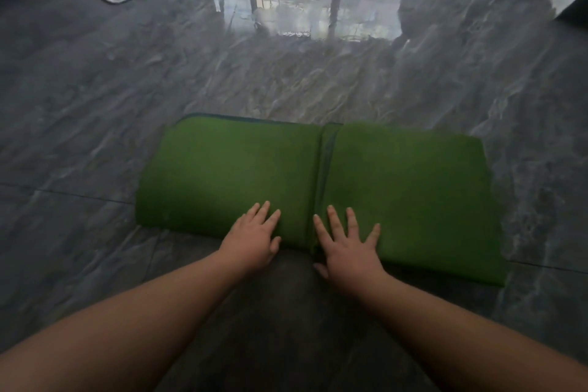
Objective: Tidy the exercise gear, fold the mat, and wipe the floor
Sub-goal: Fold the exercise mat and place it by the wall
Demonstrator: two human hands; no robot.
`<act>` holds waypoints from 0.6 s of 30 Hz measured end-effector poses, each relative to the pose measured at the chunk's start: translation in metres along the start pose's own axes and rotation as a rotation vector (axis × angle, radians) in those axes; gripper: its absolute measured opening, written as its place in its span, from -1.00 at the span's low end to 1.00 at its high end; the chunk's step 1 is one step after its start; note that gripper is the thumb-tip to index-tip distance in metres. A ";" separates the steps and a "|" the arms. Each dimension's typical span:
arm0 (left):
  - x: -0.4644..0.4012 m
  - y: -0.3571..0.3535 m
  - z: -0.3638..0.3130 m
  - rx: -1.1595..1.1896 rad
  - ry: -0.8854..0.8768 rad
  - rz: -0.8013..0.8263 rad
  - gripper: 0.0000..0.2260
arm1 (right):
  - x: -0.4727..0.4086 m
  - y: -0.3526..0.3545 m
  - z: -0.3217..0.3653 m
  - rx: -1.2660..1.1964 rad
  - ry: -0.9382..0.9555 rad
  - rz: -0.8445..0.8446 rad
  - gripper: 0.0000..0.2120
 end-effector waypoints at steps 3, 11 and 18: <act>0.003 -0.002 0.002 0.002 -0.043 0.020 -0.46 | -0.015 -0.007 0.003 0.026 -0.045 0.043 -0.11; 0.010 -0.002 -0.001 0.097 -0.073 0.048 -0.43 | -0.021 0.014 0.010 0.138 -0.054 -0.010 -0.19; 0.017 0.008 -0.009 0.033 -0.071 0.017 -0.30 | -0.017 0.026 -0.001 0.106 -0.023 -0.025 -0.17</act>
Point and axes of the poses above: each hand's wrist, its own x-axis away from the middle knuckle, its own y-axis out of the back of the hand, z = x × y, the point moved 8 cm from there along -x, towards the middle knuckle, and after that the axes turned 12 degrees about -y, right-handed, at the moved point
